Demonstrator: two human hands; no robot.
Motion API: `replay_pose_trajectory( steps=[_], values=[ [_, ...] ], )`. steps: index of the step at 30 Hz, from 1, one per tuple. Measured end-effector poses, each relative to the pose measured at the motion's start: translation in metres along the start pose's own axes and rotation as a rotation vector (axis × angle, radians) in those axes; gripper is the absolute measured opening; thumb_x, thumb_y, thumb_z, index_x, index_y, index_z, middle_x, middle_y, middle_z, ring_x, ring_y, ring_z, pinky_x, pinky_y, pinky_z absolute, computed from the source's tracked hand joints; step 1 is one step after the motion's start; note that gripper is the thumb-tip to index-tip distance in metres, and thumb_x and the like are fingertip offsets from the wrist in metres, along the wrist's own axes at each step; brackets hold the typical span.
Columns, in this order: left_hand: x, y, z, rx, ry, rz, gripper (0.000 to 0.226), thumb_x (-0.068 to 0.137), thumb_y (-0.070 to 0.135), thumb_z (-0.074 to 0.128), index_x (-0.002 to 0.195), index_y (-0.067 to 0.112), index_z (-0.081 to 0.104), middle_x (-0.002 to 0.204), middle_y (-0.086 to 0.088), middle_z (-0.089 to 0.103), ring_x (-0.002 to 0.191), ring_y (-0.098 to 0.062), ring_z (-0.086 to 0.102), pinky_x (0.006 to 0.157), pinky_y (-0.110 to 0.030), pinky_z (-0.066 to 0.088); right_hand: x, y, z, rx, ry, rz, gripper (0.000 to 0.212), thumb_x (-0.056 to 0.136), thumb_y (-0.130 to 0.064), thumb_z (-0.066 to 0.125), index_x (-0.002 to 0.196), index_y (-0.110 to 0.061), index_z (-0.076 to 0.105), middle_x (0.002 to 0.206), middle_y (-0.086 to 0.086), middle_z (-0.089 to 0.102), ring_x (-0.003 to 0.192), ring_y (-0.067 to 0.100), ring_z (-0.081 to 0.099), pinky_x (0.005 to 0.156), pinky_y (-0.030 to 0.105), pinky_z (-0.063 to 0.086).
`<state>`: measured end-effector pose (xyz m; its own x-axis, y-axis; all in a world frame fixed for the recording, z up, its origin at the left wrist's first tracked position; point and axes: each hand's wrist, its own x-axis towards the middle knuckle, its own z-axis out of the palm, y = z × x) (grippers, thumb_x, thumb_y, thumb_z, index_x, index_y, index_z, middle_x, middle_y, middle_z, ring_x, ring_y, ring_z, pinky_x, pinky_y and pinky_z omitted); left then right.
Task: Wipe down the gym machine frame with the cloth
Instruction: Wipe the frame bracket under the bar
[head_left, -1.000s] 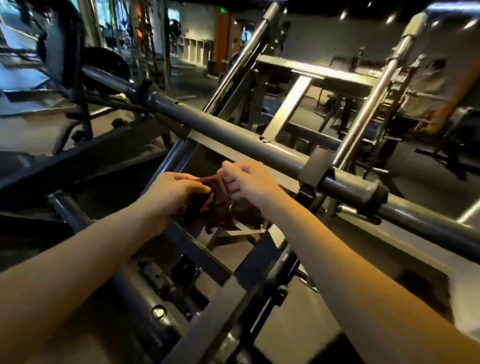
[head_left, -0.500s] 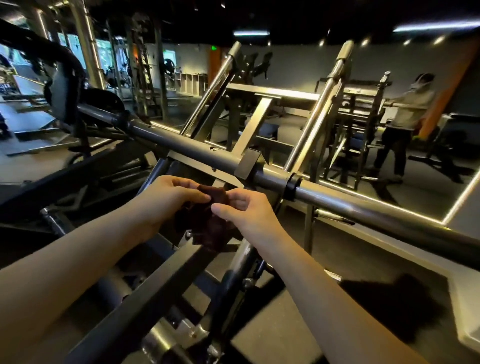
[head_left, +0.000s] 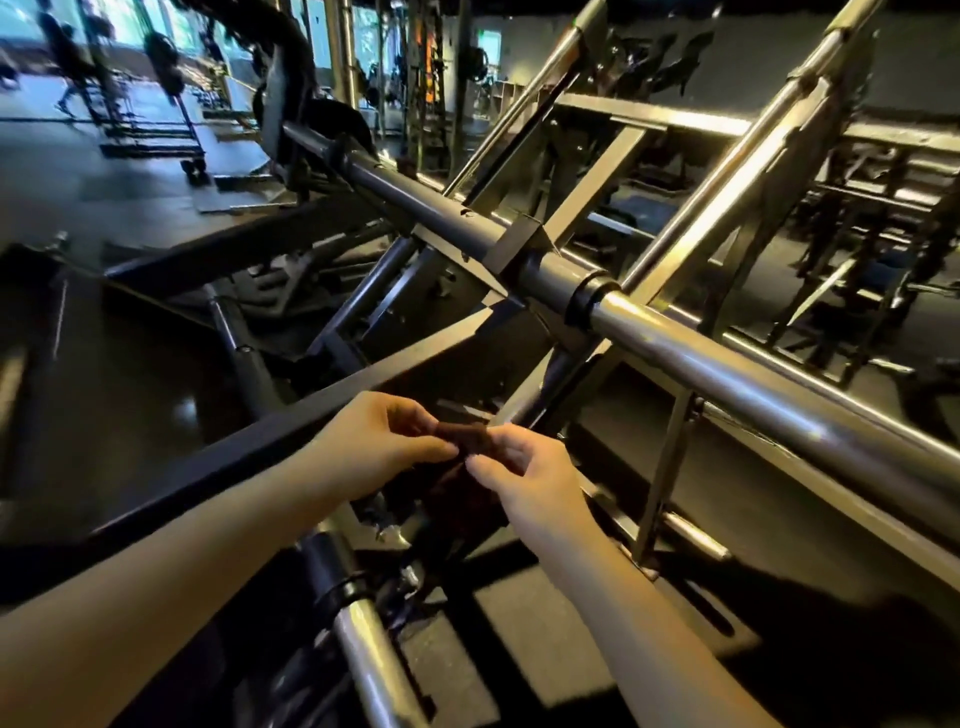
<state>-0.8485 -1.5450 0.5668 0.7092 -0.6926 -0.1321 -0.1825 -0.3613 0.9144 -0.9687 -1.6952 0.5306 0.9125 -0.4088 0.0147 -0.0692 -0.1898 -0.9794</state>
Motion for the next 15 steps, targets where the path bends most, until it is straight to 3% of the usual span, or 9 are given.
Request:
replay_pose_trajectory(
  steps=[4, 7, 11, 15],
  values=[
    [-0.006, -0.037, 0.02, -0.04, -0.022, -0.042, 0.014, 0.086, 0.015, 0.079, 0.1, 0.013, 0.077, 0.089, -0.004, 0.079, 0.086, -0.014, 0.076, 0.081, -0.027, 0.06, -0.004, 0.025, 0.006, 0.013, 0.034, 0.048, 0.014, 0.096, -0.009, 0.068, 0.104, -0.018, 0.074, 0.093, -0.003, 0.077, 0.089, 0.002, 0.072, 0.066, 0.007, 0.051],
    [0.0, -0.066, 0.031, -0.057, 0.003, -0.069, 0.009, 0.087, 0.014, 0.079, 0.095, 0.015, 0.077, 0.085, -0.003, 0.078, 0.081, -0.014, 0.076, 0.075, -0.027, 0.059, 0.0, 0.043, 0.014, 0.039, 0.079, 0.133, 0.014, 0.093, -0.007, 0.071, 0.101, -0.017, 0.073, 0.09, -0.002, 0.077, 0.085, 0.005, 0.074, 0.065, 0.013, 0.054],
    [0.012, -0.106, 0.043, -0.09, 0.059, -0.121, 0.007, 0.088, 0.013, 0.077, 0.095, 0.015, 0.075, 0.086, -0.004, 0.077, 0.083, -0.016, 0.075, 0.082, -0.035, 0.061, 0.014, 0.073, 0.023, -0.025, 0.043, 0.151, 0.016, 0.092, -0.007, 0.072, 0.1, -0.021, 0.074, 0.094, -0.002, 0.077, 0.091, 0.008, 0.074, 0.081, 0.025, 0.059],
    [0.033, -0.139, 0.054, -0.093, 0.166, -0.176, 0.009, 0.089, 0.014, 0.077, 0.096, 0.018, 0.074, 0.086, -0.001, 0.076, 0.084, -0.015, 0.074, 0.086, -0.04, 0.06, 0.04, 0.108, 0.033, -0.087, -0.005, 0.129, 0.016, 0.094, -0.008, 0.069, 0.103, -0.022, 0.073, 0.096, -0.007, 0.077, 0.094, 0.003, 0.072, 0.084, 0.021, 0.055]
  ],
)
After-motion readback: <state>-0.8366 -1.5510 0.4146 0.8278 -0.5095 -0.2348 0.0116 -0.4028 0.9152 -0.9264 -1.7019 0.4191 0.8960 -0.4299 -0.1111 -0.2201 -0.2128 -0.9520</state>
